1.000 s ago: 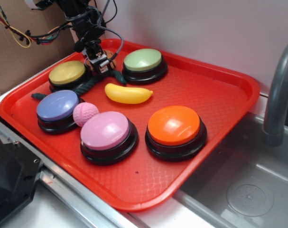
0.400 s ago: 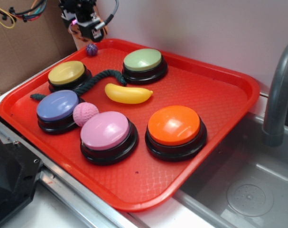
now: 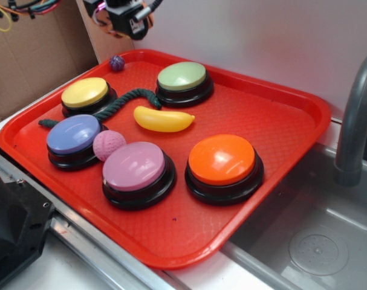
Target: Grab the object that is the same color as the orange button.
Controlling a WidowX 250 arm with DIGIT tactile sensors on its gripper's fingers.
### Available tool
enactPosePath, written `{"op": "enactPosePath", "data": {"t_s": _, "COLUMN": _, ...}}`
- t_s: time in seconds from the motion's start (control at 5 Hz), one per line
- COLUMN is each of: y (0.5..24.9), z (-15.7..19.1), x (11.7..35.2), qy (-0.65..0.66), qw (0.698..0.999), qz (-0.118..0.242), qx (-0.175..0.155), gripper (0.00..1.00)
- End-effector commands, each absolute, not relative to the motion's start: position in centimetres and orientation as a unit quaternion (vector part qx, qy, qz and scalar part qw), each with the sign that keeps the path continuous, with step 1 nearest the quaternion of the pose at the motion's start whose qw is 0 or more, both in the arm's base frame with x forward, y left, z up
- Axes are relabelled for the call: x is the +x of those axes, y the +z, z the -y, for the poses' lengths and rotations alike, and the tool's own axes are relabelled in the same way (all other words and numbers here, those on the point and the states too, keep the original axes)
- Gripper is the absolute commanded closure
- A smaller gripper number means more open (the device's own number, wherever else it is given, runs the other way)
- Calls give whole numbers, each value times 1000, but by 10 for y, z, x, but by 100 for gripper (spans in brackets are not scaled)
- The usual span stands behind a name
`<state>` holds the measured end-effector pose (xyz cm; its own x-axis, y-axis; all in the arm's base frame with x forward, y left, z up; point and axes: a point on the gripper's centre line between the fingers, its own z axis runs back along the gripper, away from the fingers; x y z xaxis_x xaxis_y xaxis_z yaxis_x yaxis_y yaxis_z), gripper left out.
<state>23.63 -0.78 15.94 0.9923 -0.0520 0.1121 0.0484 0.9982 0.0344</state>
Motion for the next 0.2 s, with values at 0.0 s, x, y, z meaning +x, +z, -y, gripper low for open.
{"op": "enactPosePath", "data": {"t_s": 0.0, "y": 167, "z": 16, "x": 232, "qy": 21, "qw": 997, "qz": 74, "qx": 1, "gripper": 100}}
